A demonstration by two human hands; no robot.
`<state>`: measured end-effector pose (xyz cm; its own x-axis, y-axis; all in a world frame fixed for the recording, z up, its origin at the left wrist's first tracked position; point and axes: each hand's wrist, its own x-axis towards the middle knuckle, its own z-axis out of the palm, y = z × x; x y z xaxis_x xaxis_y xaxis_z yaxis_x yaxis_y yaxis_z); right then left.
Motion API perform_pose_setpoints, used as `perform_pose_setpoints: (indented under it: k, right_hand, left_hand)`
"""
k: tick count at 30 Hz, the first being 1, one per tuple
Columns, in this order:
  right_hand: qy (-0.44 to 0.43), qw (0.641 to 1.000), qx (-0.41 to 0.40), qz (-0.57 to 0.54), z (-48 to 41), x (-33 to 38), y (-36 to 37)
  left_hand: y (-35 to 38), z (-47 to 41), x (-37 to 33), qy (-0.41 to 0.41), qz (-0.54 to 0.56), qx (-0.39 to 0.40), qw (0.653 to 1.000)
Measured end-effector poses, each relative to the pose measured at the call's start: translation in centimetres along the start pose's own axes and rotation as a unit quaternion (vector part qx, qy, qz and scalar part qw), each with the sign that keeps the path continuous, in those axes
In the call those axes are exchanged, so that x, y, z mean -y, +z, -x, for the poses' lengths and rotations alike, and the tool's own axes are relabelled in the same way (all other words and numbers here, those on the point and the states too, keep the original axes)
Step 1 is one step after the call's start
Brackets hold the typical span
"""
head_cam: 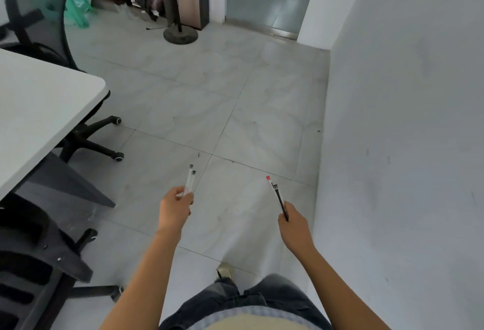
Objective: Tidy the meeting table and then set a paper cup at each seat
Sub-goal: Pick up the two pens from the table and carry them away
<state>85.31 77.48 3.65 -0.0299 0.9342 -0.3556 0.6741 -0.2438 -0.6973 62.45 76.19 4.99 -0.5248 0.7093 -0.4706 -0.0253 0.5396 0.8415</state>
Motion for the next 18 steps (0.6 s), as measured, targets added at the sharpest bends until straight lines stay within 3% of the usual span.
perform_pose_setpoints:
  k: [7,12,18]
  right_hand:
    - [0.007,0.999,0.032,-0.021,-8.3,2.2,0.0]
    - [-0.009,0.997,0.067,-0.033,-17.7,4.9,-1.4]
    - [-0.102,0.986,0.128,0.011,-30.3,9.9,-5.3]
  left_hand:
    - [4.3,-4.0,-2.0,-0.037,-0.019,0.038,0.998]
    - [5.4,-9.9,-6.1,-0.03,0.0,-0.049,0.998]
    - [10.2,-16.6,-12.3,-0.022,0.024,-0.1,0.994]
